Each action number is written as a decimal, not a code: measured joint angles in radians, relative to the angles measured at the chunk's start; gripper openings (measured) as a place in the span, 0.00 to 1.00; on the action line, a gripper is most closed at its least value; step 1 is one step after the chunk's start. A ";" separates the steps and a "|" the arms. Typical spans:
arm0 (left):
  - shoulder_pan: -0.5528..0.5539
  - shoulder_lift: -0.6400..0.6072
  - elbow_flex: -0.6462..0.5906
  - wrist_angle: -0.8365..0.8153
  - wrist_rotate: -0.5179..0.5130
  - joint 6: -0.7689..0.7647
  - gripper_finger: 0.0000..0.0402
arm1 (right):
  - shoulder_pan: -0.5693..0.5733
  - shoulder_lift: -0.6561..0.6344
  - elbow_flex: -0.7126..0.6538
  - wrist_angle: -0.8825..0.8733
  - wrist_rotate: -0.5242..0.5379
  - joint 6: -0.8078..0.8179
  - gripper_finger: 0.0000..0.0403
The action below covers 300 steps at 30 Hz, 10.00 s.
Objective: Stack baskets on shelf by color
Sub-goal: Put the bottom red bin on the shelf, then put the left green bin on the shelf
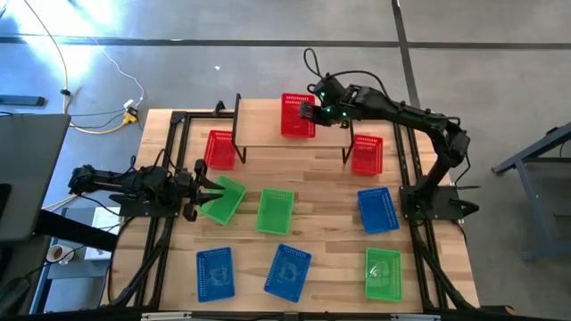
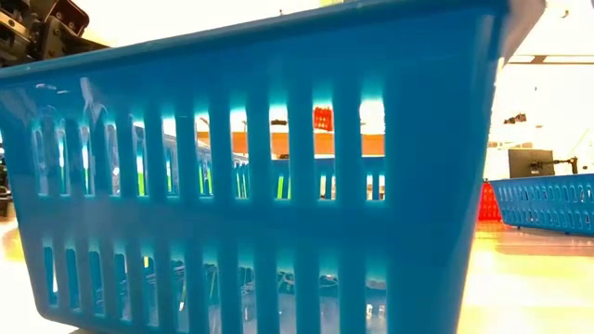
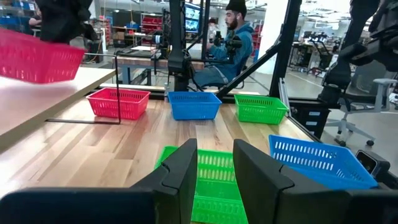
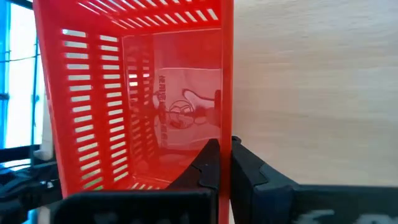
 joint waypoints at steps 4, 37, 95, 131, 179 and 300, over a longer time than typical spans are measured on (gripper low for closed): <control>0.000 0.000 0.000 0.000 0.000 0.000 0.23 | -0.008 0.012 0.000 -0.001 -0.017 -0.018 0.00; 0.000 0.000 0.000 0.000 0.000 0.000 0.23 | -0.014 0.019 0.000 0.086 -0.038 -0.065 0.15; 0.000 0.000 0.000 0.000 0.000 -0.035 0.23 | 0.098 -0.024 -0.004 -0.086 0.034 -0.205 0.15; 0.001 0.573 0.686 -0.868 -0.269 -0.819 0.23 | 0.123 -0.067 0.423 -0.615 0.304 -0.739 0.15; 0.168 1.258 0.700 -1.023 -0.065 -0.916 0.23 | 0.124 -0.067 0.432 -0.655 0.294 -0.744 0.15; 0.853 1.401 1.359 -0.890 0.110 -0.660 0.01 | 0.125 -0.066 0.420 -0.697 0.294 -0.718 0.15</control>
